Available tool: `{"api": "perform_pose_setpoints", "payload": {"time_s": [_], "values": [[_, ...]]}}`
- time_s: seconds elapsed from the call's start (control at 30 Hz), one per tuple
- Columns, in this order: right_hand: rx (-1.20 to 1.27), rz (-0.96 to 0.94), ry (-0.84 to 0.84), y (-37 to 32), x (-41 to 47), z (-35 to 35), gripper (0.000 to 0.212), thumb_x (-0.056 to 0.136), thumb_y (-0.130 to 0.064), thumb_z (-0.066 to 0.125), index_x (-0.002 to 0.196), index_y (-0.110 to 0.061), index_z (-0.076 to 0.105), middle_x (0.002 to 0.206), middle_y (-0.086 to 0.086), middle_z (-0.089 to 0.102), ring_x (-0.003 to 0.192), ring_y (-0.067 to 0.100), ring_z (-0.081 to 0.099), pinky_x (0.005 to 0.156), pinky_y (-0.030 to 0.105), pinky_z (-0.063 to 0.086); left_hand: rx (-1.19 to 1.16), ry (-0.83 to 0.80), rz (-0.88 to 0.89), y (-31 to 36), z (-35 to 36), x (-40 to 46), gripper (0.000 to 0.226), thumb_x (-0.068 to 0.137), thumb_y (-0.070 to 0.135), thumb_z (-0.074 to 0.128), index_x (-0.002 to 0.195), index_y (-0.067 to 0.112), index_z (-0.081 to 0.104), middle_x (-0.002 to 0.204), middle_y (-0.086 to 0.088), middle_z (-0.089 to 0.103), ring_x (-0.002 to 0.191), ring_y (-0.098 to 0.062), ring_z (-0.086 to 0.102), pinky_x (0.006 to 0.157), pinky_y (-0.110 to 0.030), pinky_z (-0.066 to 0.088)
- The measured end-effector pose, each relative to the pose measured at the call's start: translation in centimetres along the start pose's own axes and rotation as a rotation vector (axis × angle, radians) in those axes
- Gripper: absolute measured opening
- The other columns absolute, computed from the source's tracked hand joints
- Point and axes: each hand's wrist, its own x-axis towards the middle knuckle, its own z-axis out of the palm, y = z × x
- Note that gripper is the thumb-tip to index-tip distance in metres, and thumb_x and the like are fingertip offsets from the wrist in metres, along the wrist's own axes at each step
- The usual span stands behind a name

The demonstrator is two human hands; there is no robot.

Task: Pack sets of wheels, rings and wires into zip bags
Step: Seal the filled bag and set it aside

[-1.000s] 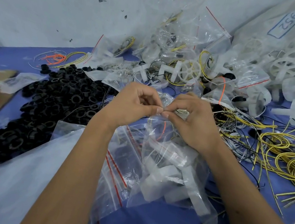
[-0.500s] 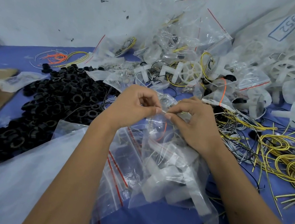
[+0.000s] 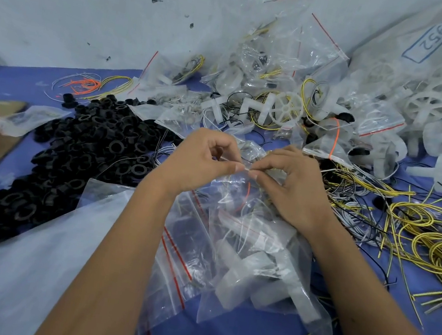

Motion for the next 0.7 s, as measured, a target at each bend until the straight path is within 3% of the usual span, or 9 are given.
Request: {"api": "perform_pose_setpoints", "payload": {"time_s": [0.07,0.17,0.33,0.53,0.7], "values": [[-0.017,0.007,0.006,0.1,0.0,0.0,0.004,0.084,-0.013,0.081,0.082,-0.017,0.08,0.082,-0.005,0.073,0.087,0.022,0.059,0.082,0.037,0.047,0.005,0.009,-0.001,-0.2,-0.1,-0.1,0.011,0.084,0.006,0.081,0.079,0.011,0.072,0.083,-0.005,0.074,0.08,-0.021,0.07,0.074,-0.03,0.055],[-0.014,0.0,0.015,0.2,0.0,0.0,0.006,0.083,-0.011,0.081,0.079,-0.015,0.079,0.08,-0.006,0.072,0.086,0.021,0.058,0.08,0.036,0.047,-0.008,0.024,-0.016,-0.1,0.1,0.0,0.008,0.085,0.008,0.082,0.082,0.011,0.074,0.084,-0.003,0.075,0.085,-0.022,0.074,0.076,-0.037,0.06],[-0.001,-0.008,0.03,0.4,0.0,0.0,0.005,0.083,-0.014,0.082,0.08,-0.017,0.08,0.078,-0.009,0.071,0.083,0.013,0.056,0.077,0.025,0.044,-0.011,-0.031,0.015,0.7,1.0,0.0,0.014,0.081,0.014,0.085,0.083,0.006,0.075,0.08,0.002,0.077,0.083,-0.007,0.074,0.076,-0.018,0.054],[-0.036,0.016,0.006,0.7,0.1,-0.2,0.004,0.085,-0.017,0.081,0.082,-0.016,0.08,0.08,-0.004,0.072,0.086,0.022,0.059,0.082,0.04,0.047,0.029,0.028,-0.026,0.1,0.3,-0.2,0.012,0.083,0.01,0.083,0.079,0.014,0.073,0.077,0.005,0.074,0.083,-0.009,0.073,0.081,-0.025,0.055],[-0.022,-0.009,0.016,0.4,0.0,-0.3,0.005,0.084,-0.013,0.081,0.08,-0.015,0.08,0.077,-0.006,0.07,0.084,0.018,0.056,0.078,0.031,0.046,0.016,0.033,-0.009,0.5,0.2,-0.3,0.008,0.083,0.011,0.084,0.085,0.015,0.076,0.086,0.001,0.077,0.09,-0.013,0.074,0.091,-0.032,0.058]]}}
